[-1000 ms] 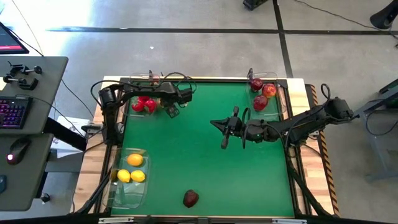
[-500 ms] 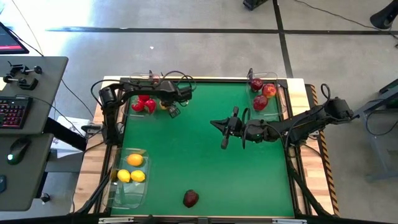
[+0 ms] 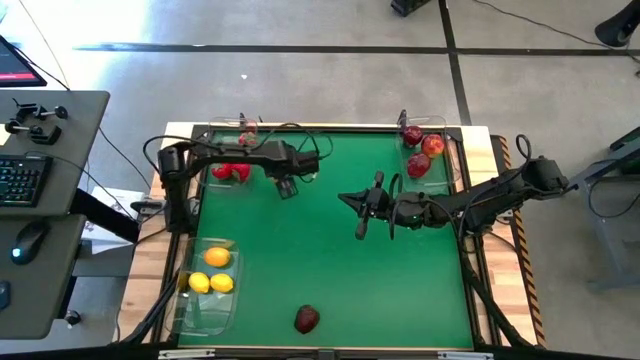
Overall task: Sort produce into baskets
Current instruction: Put the lemon into the bottom bin
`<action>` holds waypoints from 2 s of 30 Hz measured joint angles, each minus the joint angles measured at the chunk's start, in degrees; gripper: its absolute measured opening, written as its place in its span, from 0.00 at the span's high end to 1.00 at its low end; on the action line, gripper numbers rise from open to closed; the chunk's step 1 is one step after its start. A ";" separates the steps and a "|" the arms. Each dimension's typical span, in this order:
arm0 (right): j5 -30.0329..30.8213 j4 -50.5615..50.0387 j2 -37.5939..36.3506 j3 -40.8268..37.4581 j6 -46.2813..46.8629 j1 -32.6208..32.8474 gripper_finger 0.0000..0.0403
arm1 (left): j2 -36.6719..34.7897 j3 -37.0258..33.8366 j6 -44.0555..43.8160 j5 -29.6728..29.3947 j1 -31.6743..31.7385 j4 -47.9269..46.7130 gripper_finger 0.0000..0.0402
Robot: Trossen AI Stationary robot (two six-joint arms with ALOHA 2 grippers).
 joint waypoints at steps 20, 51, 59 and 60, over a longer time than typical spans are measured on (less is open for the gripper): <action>0.15 -1.43 0.00 0.00 1.08 0.00 1.00 | -26.03 -9.43 -6.32 1.08 -30.26 -4.00 0.41; -0.02 -1.66 0.00 0.00 0.86 0.00 1.00 | -31.85 -12.65 -63.72 21.81 -76.46 -12.23 0.41; 0.01 -1.64 0.00 0.00 0.86 0.00 1.00 | -27.07 -12.65 -69.43 21.19 -80.36 -10.14 0.41; 0.01 -1.64 0.00 0.00 0.86 0.00 1.00 | -27.01 -12.65 -69.99 20.69 -80.44 -10.28 0.41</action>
